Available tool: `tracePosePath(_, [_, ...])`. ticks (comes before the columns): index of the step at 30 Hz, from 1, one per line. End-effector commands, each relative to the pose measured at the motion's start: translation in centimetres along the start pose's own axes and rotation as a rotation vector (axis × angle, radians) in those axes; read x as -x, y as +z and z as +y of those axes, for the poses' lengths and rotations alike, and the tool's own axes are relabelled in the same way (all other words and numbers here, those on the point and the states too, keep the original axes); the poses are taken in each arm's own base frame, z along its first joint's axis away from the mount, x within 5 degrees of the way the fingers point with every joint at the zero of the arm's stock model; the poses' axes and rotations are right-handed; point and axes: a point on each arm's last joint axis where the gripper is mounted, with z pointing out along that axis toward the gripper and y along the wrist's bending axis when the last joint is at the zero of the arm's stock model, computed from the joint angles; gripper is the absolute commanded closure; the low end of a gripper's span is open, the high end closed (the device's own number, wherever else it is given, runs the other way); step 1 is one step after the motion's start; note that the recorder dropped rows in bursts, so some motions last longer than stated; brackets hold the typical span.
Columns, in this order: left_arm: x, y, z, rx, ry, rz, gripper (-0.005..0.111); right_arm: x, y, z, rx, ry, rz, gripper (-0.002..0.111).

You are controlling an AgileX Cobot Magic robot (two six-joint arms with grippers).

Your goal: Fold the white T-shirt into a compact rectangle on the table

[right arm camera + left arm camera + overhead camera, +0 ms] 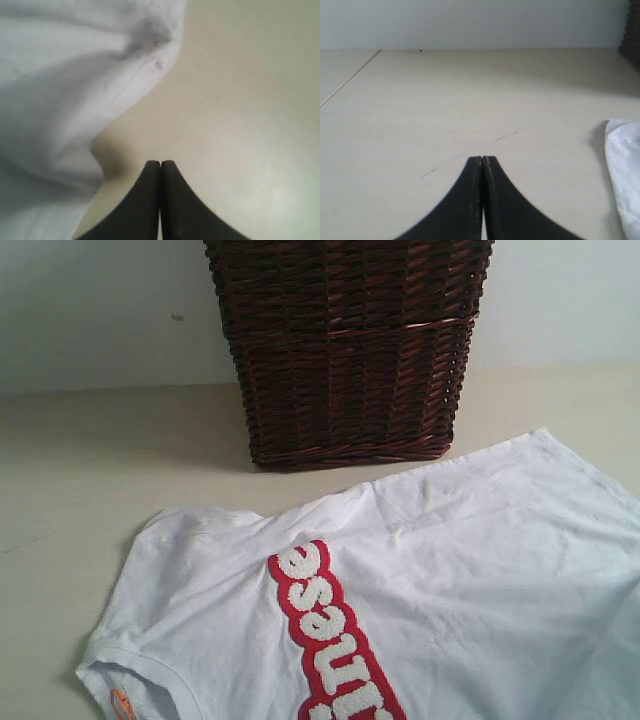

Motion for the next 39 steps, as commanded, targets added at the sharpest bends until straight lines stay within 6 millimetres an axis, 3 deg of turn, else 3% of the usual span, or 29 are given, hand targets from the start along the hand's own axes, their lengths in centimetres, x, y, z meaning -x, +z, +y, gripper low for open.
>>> tracePosePath(1, [0.1,0.0,0.0,0.001,-0.004,-0.011,0.107,0.2,-1.3,0.1,0.025,0.011,-0.016,0.108])
tracePosePath(8, [0.1,0.0,0.0,0.001,-0.004,-0.011,0.107,0.5,-4.1,3.3,0.378,-0.001,-0.048,0.108])
tracePosePath(17, [0.1,0.0,0.0,0.001,-0.004,-0.011,0.107,-2.0,-2.8,5.6,0.393,-0.047,0.046,0.108])
tracePosePath(21, [0.1,0.0,0.0,0.001,-0.004,-0.011,0.107,-2.4,-1.6,4.6,0.206,-0.046,0.051,0.108])
tracePosePath(27, [0.1,0.0,0.0,0.001,-0.004,-0.011,0.107,-2.2,-1.4,2.9,0.022,-0.055,0.03,0.108])
tracePosePath(34, [0.1,0.0,0.0,0.001,-0.004,-0.011,0.107,-2.1,-2.3,3.8,0.125,-0.07,0.026,0.108])
tracePosePath(39, [0.1,0.0,0.0,0.001,-0.004,-0.011,0.107,-1.8,-4.1,4.2,0.178,-0.073,-0.006,0.108])
